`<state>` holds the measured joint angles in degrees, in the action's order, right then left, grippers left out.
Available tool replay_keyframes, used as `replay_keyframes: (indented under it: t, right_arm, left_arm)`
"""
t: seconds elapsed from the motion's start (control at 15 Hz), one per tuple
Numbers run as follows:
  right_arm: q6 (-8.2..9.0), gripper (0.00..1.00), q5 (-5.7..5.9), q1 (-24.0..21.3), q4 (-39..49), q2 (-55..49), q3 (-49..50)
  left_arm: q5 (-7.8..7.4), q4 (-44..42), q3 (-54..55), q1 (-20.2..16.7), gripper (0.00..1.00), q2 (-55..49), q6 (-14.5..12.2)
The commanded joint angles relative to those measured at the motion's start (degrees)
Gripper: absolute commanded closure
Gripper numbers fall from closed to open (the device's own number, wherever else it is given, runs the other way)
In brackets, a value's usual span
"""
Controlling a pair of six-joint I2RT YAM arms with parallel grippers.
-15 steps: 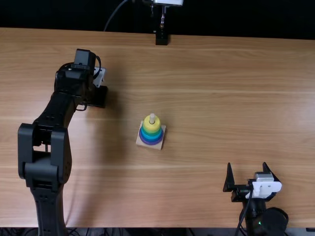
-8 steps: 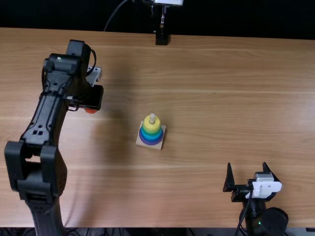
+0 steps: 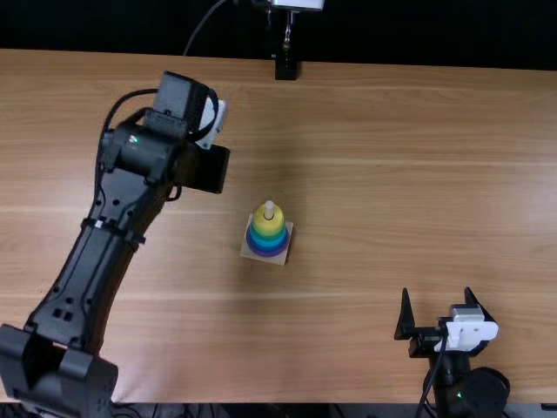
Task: Build the Hanoi tower: stack the rings onto the peg from bottom to top in this color order: purple, dark blue, light blue, dark green, light green, yellow, orange.
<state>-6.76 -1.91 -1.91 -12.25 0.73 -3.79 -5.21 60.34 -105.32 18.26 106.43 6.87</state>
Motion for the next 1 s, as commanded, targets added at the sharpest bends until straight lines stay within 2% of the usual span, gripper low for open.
replay_keyframes:
  t: [0.0, 0.13, 0.4, 0.67, 0.93]
  right_arm:
    - [-0.09, 0.0, -0.3, -0.55, -4.37, -0.73, 2.91]
    - [-0.09, 0.0, -0.3, -0.55, -4.37, -0.73, 2.91]
    - [-0.09, 0.0, -0.3, -0.55, -4.37, -0.73, 2.91]
    - [0.01, 0.0, -0.3, -0.55, -4.37, -0.73, 2.91]
    - [-0.09, 0.0, -0.3, -0.55, -4.37, -0.73, 2.91]
  left_arm:
    - [-0.48, -0.54, 2.4, 1.78, 1.0, -3.16, 4.09]
    - [0.04, -0.22, 2.75, 4.68, 1.0, -3.86, 5.78]
    - [-0.38, 2.0, 0.11, 8.02, 1.0, -3.6, 9.79]
    - [-0.48, 3.26, -3.14, 11.53, 1.0, -3.07, 10.32]
    - [-0.48, 3.26, -4.81, 13.2, 1.0, -0.52, 10.53]
